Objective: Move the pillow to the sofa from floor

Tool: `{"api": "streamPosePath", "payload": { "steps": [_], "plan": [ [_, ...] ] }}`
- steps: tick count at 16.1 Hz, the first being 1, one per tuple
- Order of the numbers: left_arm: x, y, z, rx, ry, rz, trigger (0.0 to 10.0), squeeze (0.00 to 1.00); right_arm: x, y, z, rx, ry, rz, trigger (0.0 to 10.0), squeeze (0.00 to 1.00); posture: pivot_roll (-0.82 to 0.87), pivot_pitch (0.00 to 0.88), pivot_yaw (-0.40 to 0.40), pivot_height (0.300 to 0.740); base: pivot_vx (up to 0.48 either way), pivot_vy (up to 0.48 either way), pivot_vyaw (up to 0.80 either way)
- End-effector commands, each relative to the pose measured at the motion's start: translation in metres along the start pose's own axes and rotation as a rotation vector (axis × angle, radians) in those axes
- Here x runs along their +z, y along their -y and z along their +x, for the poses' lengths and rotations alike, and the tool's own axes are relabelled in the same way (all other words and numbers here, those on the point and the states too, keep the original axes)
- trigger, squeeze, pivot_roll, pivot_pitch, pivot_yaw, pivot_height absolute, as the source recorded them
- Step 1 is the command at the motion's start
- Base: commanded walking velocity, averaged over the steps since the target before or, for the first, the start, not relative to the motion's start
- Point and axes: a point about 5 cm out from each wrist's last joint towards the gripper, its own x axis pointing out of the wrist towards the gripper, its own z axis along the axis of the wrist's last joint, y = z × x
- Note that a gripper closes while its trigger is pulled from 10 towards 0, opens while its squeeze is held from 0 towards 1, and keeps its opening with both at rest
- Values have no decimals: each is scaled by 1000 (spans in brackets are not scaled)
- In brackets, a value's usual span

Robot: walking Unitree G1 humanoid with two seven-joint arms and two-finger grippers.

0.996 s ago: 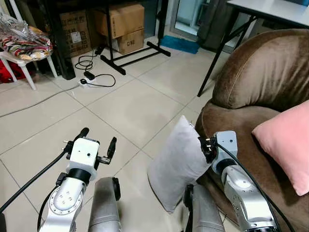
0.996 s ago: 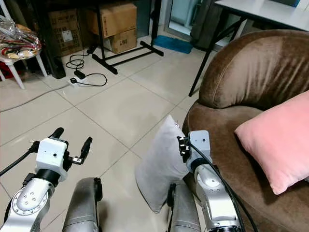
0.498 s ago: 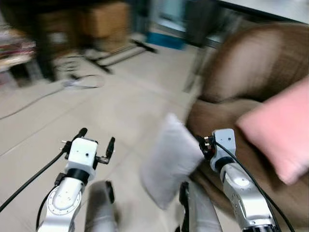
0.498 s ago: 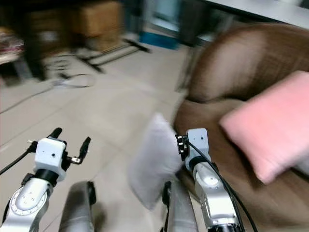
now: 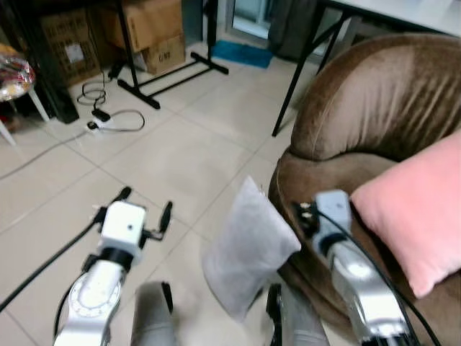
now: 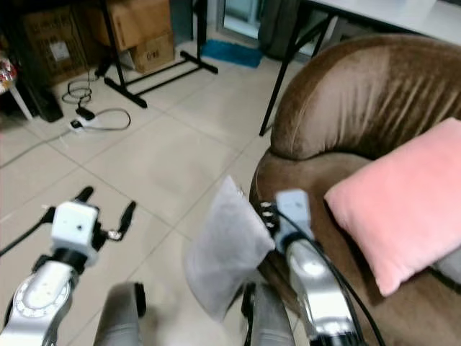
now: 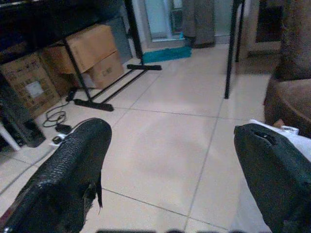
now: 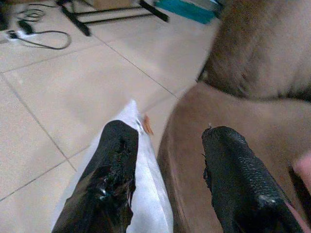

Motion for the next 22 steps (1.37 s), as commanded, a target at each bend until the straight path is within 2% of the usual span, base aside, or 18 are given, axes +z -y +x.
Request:
{"api": "streamPosePath", "payload": {
  "steps": [1,3,6,11,15,19,22],
  "plan": [
    [2,5,0,-21,9,-6,10000,0,-6,4,-3,8,-21,-30,10000,0,37,6,-79,527,300,0,800],
    [2,5,0,-23,6,-4,10000,0,-7,3,-4,10,-24,-19,10000,0,38,9,-81,527,298,0,800],
    [0,6,-1,-30,-6,11,10000,0,-10,8,-2,-19,-39,-24,10000,0,39,10,-81,527,91,0,0],
    [0,8,-1,-53,-6,12,10000,0,-14,6,0,-22,-55,8,10000,0,38,19,-73,527,0,0,0],
    [-1,9,1,-76,-16,28,10000,0,-19,-2,12,21,-75,53,10000,0,42,35,-71,495,0,0,0],
    [0,11,1,-110,-14,48,10000,0,-22,-11,25,63,-90,48,10000,0,55,60,-73,460,0,0,0],
    [2,12,0,-162,1,66,10000,0,-14,-10,40,39,-67,39,10000,0,64,87,-67,450,0,0,0]
  ]
}}
